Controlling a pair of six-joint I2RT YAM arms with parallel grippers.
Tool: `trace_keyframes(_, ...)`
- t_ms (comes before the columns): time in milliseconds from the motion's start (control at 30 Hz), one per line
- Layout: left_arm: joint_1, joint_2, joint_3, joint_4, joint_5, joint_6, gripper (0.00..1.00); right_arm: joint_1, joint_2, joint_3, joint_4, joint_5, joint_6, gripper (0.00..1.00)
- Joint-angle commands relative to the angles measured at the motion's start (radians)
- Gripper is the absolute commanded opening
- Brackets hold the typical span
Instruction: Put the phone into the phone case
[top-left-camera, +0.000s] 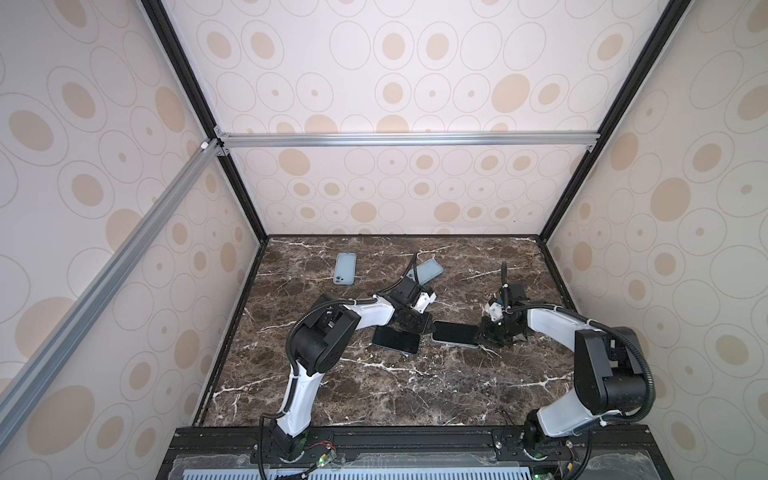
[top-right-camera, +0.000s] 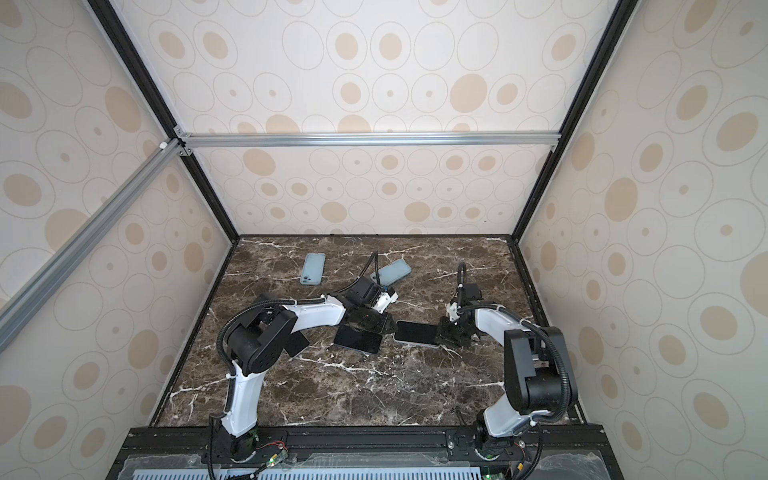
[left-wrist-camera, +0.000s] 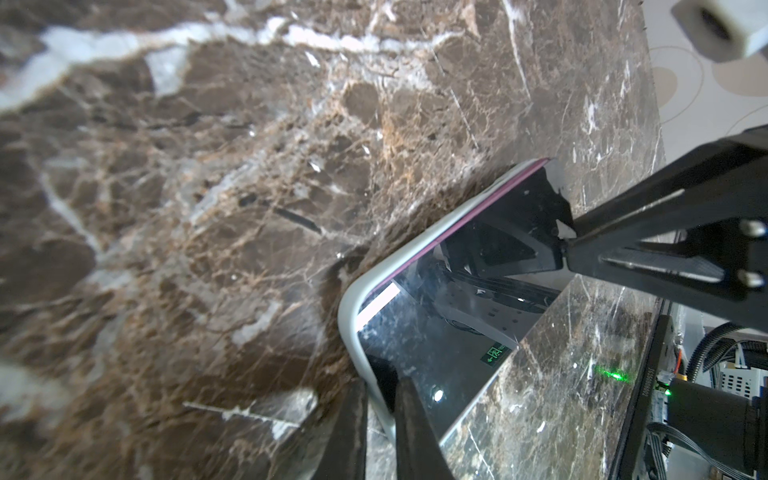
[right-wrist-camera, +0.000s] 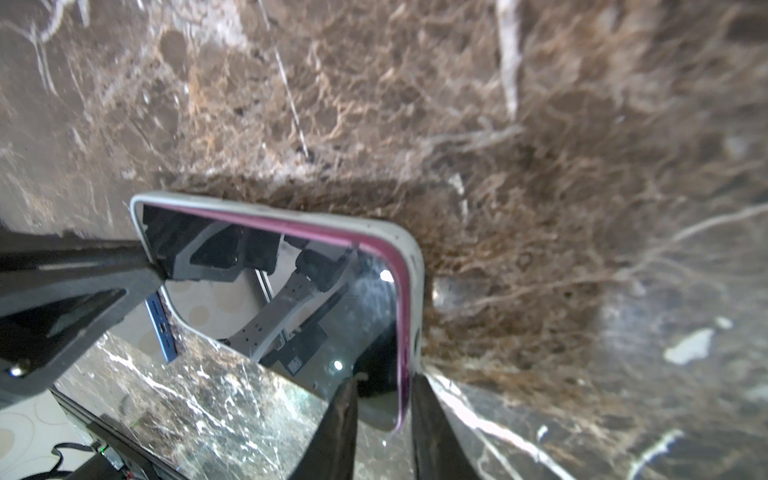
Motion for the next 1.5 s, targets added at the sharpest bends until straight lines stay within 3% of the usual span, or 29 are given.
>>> trace_keyframes(0, -0.014, 0.039, 0.008, -0.071, -0.041, 0.009, 0.14, 0.006, -0.043, 0.02, -0.073, 0.022, -0.016, 0.29)
trace_keyframes(900, -0.015, 0.022, 0.013, -0.081, -0.048, 0.011, 0.14, 0.013, -0.048, -0.043, -0.037, -0.008, 0.039, 0.3)
trace_keyframes(1467, -0.013, 0.026, 0.015, -0.078, -0.046, 0.0, 0.13, 0.071, -0.028, -0.029, -0.016, 0.041, 0.094, 0.26)
